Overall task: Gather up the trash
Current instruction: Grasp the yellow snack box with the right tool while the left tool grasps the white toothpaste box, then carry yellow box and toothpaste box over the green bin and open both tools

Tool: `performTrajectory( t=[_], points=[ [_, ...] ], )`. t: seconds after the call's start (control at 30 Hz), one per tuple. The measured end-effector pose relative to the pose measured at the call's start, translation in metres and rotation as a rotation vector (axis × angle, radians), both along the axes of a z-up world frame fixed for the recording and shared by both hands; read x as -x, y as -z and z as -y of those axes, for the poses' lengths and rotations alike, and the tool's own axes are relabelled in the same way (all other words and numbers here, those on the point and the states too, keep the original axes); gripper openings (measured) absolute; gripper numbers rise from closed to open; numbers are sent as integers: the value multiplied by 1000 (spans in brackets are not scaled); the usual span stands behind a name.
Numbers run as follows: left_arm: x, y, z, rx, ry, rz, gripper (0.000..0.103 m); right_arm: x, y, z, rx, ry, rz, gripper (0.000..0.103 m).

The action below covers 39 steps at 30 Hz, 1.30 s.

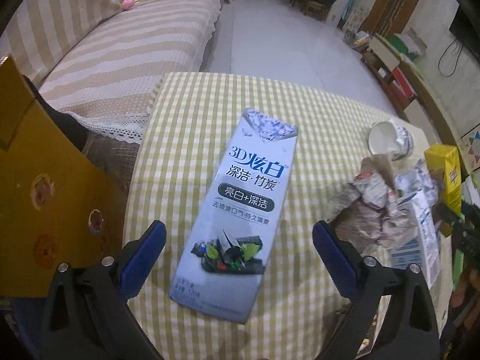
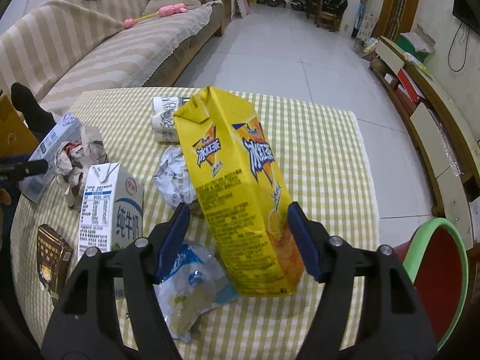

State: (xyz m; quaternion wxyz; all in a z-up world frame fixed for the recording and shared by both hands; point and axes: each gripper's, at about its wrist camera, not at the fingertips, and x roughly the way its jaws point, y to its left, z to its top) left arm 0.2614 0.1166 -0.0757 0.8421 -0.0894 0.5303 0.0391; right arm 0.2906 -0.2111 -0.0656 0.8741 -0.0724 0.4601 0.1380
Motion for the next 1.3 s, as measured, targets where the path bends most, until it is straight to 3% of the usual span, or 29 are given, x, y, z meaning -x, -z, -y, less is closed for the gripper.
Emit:
performTrajectory(
  t=[0.07,0.17,0.27,0.53,0.9,1.3],
  points=[
    [-1,3,1,1,8,-15,75,-3,0,2,0,6,-8,53],
    [-1,8,0,-15,16,-30,53,-5,-2,8,-16,18,-10,48],
    [4,6,-1,-8,17,-21,50,-4,-6,12,-33,25,-12,41],
    [13,-7,6,-7,27,15,49,6,-20,13,-65,36,2,39],
    [42,-54,18,-8,39,106,49,36,-52,23,-134,52,28,39],
    [67,-104,66,43,108,177,49,72,-83,54,-201,93,82,39]
  ],
)
